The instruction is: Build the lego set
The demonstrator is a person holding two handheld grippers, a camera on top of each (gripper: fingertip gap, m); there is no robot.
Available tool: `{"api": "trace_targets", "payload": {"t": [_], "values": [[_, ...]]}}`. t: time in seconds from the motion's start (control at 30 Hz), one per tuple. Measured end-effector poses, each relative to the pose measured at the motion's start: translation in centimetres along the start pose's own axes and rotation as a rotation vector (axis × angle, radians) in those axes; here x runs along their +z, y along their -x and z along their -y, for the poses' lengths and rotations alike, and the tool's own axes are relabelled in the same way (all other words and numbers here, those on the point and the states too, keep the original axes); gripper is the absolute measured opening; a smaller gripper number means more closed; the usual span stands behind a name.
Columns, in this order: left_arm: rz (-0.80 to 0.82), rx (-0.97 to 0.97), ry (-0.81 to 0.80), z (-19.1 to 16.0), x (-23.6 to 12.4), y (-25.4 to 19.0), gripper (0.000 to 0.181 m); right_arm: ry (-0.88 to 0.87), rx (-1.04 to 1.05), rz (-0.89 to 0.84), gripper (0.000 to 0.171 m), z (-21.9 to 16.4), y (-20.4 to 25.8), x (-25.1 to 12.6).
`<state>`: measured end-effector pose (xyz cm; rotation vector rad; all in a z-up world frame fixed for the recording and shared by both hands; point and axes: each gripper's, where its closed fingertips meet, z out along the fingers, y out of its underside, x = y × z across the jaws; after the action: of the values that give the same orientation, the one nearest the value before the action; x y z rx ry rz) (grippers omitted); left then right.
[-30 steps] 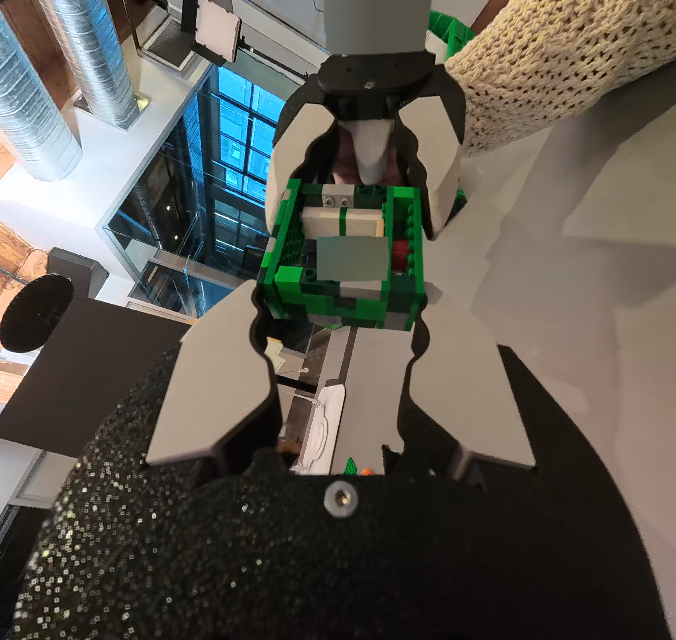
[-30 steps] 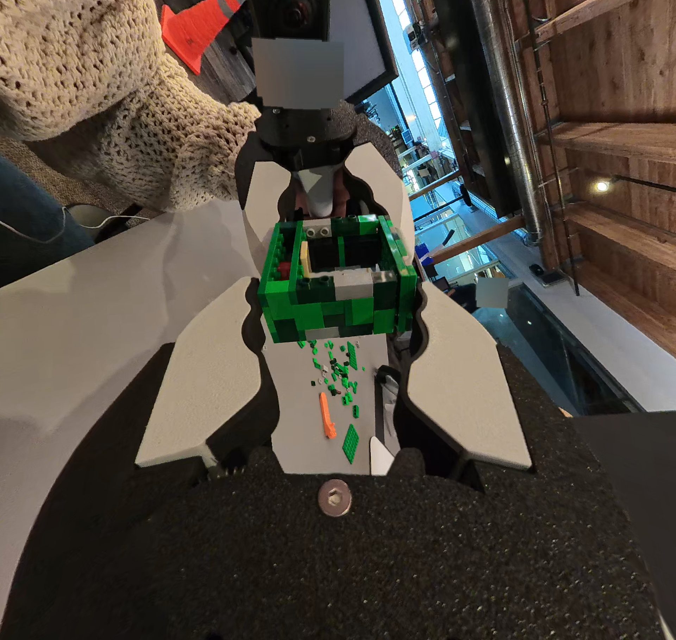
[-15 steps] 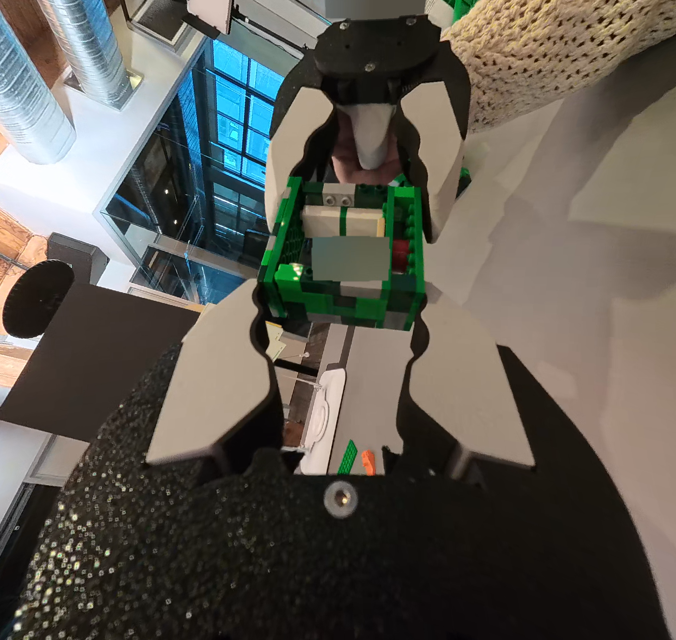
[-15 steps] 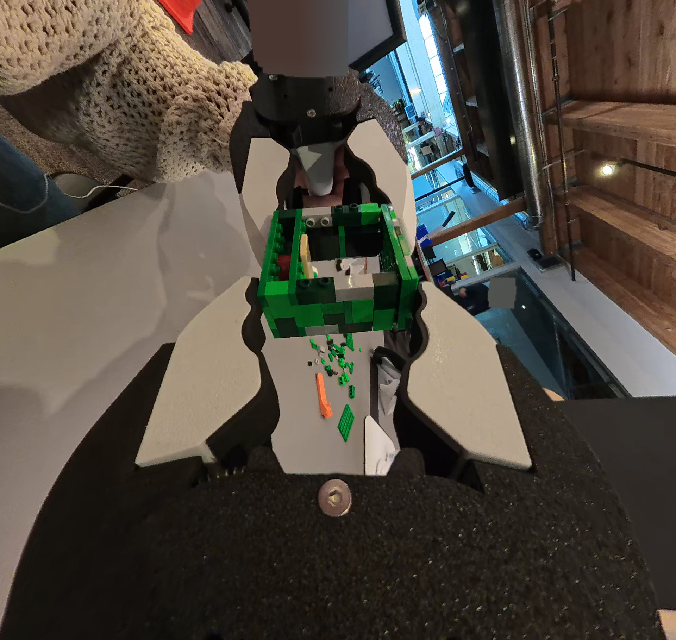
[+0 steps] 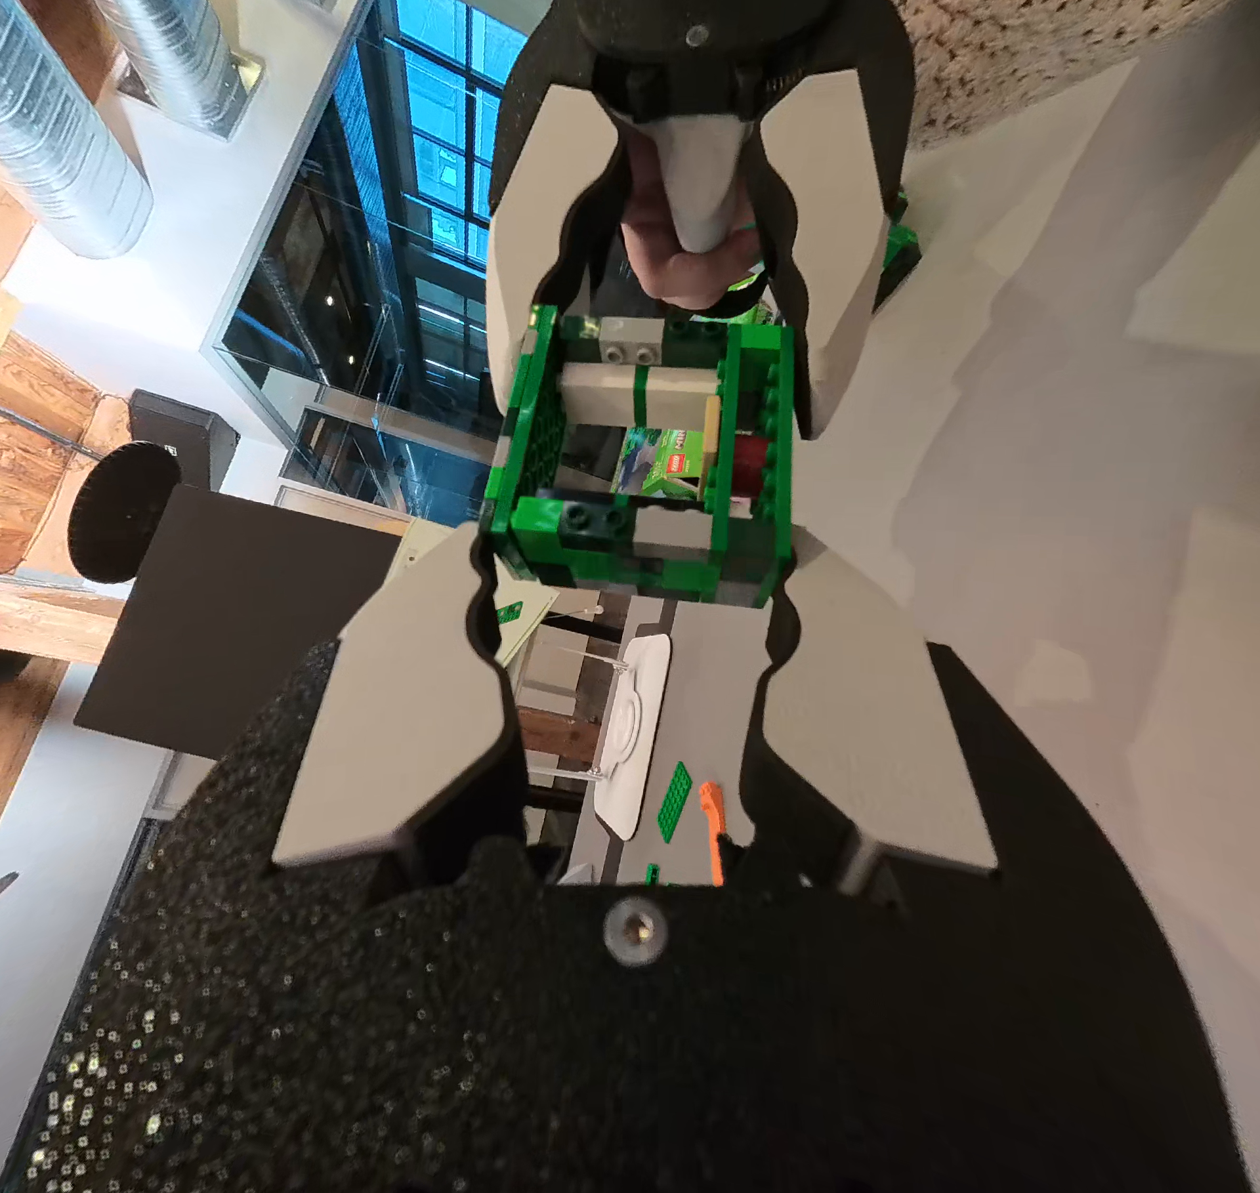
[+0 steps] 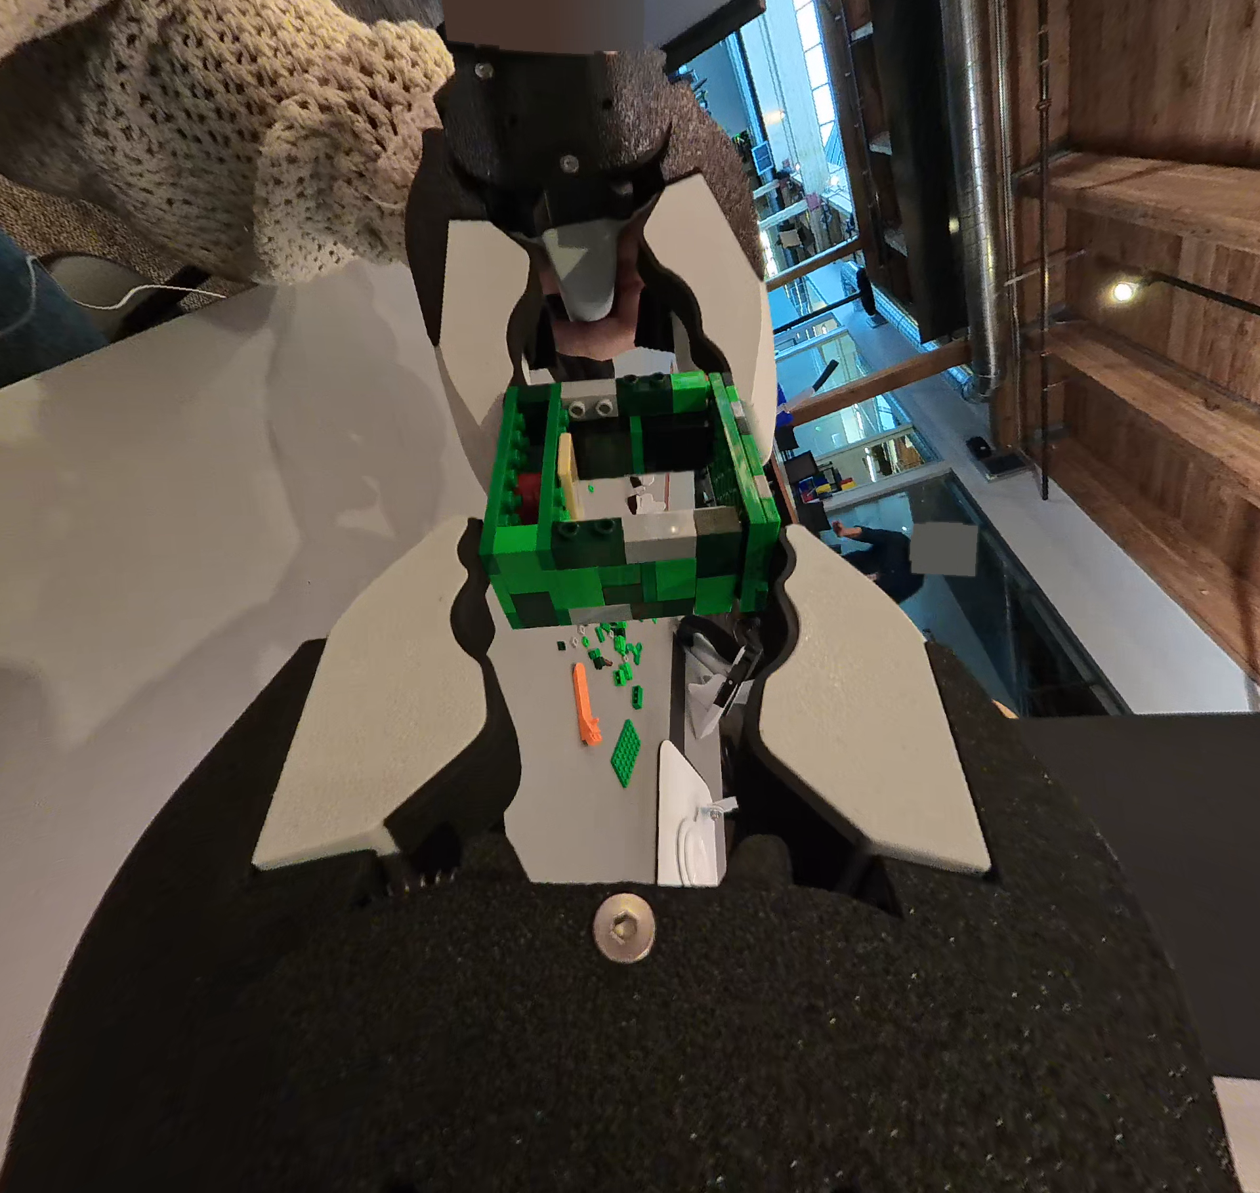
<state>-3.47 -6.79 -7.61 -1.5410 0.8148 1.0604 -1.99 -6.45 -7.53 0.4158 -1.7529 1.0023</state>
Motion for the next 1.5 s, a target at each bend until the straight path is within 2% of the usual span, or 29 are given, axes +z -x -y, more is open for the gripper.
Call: {"api": "trace_targets", "payload": {"t": [0.47,0.57,0.67,0.7,0.73,0.8,0.87,0.93,1.03,1.13,1.3,1.5], "values": [[0.053,-0.021,-0.103,0.7,-0.5,0.6,0.077,-0.021,0.022,-0.036,0.078,1.1,-0.6,-0.1],[0.098,-0.024,-0.123,0.8,-0.6,1.2,0.077,-0.040,0.093,-0.048,0.078,1.2,-1.1,-0.2],[0.169,0.014,-0.118,0.6,-0.8,2.1,0.076,-0.094,0.261,-0.022,0.078,1.2,-1.8,-0.5],[0.195,0.015,-0.113,0.5,-1.0,2.5,0.065,-0.107,0.322,-0.005,0.074,1.1,-1.9,-0.5],[0.253,0.023,-0.119,0.5,-1.5,3.4,0.010,-0.106,0.389,0.003,0.071,0.8,-2.1,-0.5],[0.330,0.057,-0.182,0.9,-2.5,4.4,0.006,-0.137,0.538,0.006,0.065,0.6,-2.8,-0.5],[0.298,0.008,-0.082,-0.8,-1.8,4.3,0.009,-0.150,0.600,-0.028,0.051,-0.1,-3.4,-0.5],[0.276,-0.037,-0.032,-2.8,-0.4,3.4,0.006,-0.019,0.576,0.011,0.051,-3.1,-1.9,0.5],[0.180,-0.223,0.088,-8.6,2.5,0.2,0.006,0.136,0.654,0.032,0.050,-9.5,1.2,2.6],[0.078,-0.250,0.219,-13.4,4.3,-4.2,0.009,0.257,0.694,0.090,0.050,-13.9,4.6,3.8],[-0.034,-0.224,0.290,-14.7,4.6,-7.4,0.017,0.337,0.682,0.157,0.044,-15.5,6.6,4.0],[-0.043,-0.307,0.329,-16.4,4.0,-8.1,0.023,0.380,0.695,0.167,0.046,-16.4,6.9,4.0]]}}
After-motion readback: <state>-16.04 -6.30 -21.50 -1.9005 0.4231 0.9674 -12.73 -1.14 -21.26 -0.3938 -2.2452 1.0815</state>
